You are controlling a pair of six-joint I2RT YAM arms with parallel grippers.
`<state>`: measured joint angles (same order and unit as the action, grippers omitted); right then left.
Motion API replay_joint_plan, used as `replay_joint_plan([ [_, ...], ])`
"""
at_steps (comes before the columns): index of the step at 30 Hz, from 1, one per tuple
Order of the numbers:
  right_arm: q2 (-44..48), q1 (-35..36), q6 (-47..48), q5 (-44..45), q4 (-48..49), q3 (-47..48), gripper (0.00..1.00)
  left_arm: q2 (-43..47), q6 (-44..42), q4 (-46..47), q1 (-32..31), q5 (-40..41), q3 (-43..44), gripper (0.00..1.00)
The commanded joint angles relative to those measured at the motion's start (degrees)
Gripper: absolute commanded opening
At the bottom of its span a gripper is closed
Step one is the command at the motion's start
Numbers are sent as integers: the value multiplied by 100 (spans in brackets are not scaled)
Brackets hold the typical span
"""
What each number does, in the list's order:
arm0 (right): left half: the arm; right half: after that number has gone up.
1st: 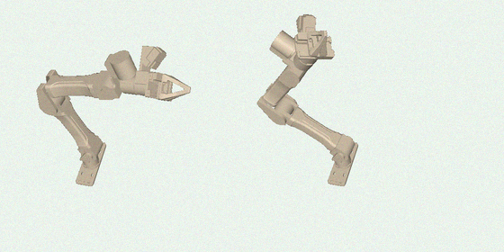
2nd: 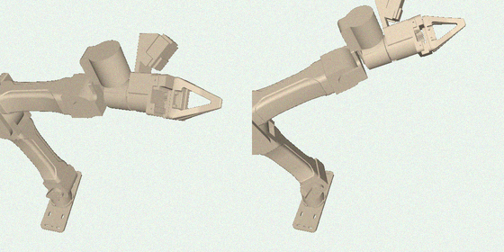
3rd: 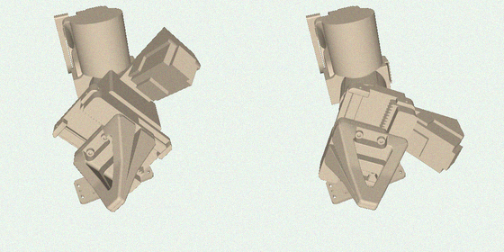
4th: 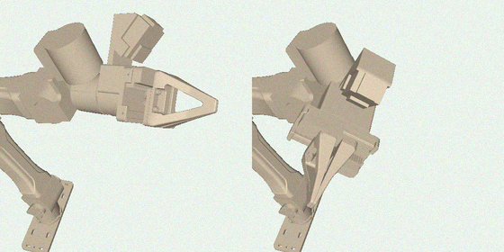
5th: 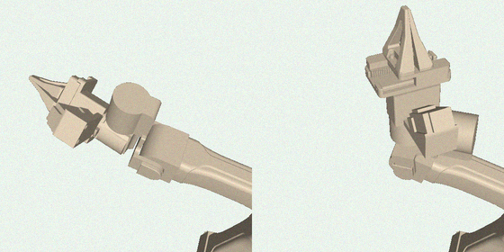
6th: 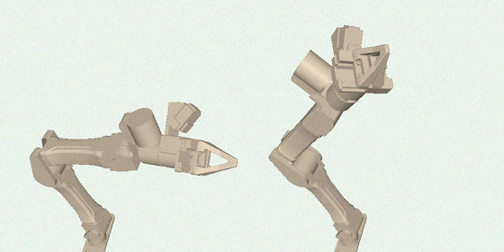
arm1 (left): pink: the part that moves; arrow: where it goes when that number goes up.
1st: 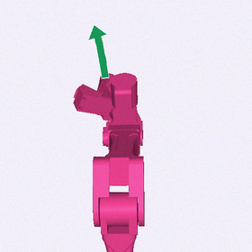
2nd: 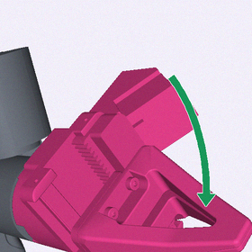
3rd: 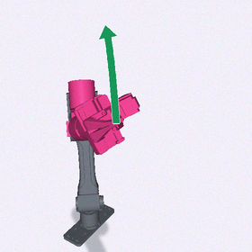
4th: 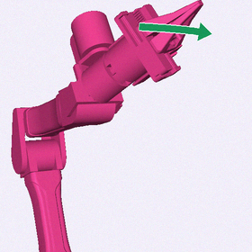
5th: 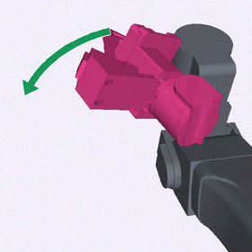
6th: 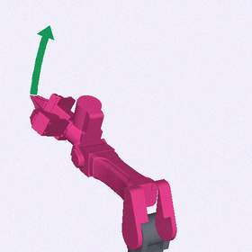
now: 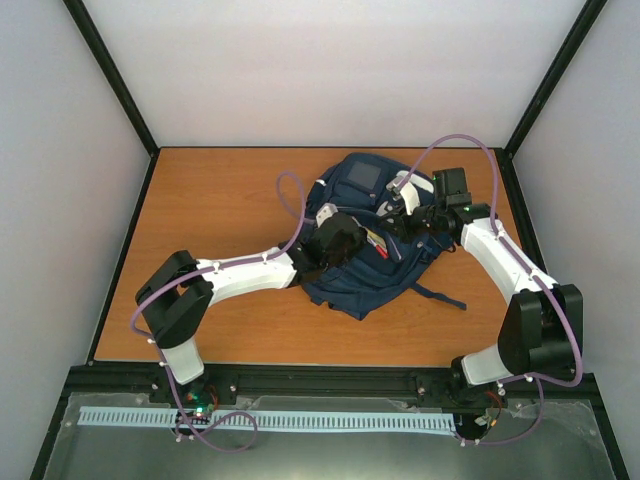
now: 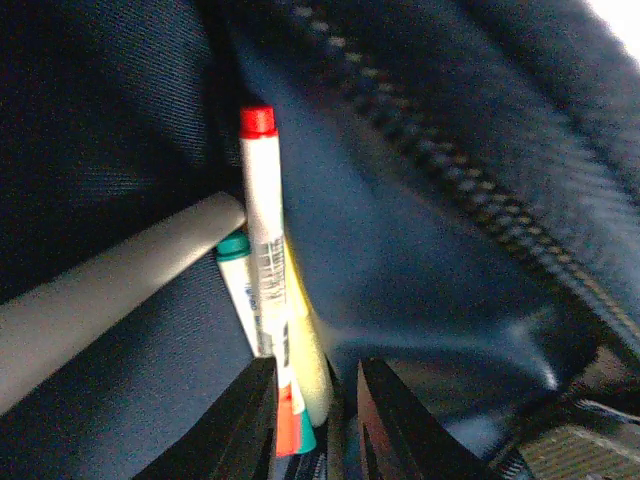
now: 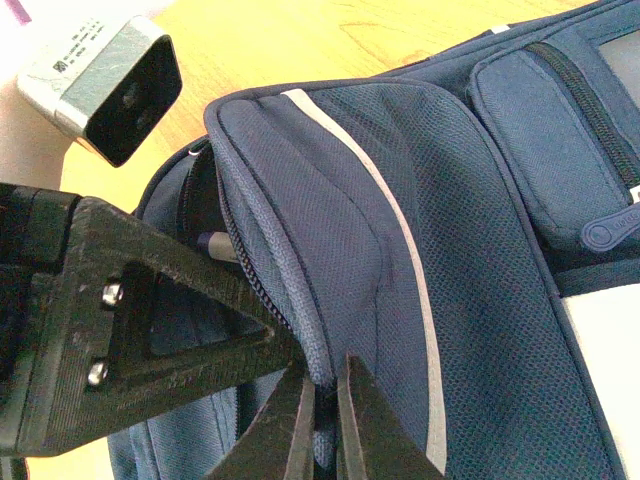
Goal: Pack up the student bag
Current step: Place the stationery in the student bag.
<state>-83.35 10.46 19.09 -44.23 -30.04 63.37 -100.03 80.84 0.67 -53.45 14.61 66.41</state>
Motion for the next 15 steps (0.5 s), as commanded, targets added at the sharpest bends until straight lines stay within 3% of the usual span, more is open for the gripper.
replay_joint_plan([
  [1,109,-114,87,-16,92,164,3,124,-342,377,65,-133,107,27],
  [5,106,-114,85,-11,84,160,3,281,-562,326,64,-454,83,29],
  [11,88,-132,77,-20,94,147,3,907,-1430,168,-215,-1711,-153,35],
  [15,35,-132,93,-44,79,157,3,1552,-2335,-602,-518,-1552,-346,37],
])
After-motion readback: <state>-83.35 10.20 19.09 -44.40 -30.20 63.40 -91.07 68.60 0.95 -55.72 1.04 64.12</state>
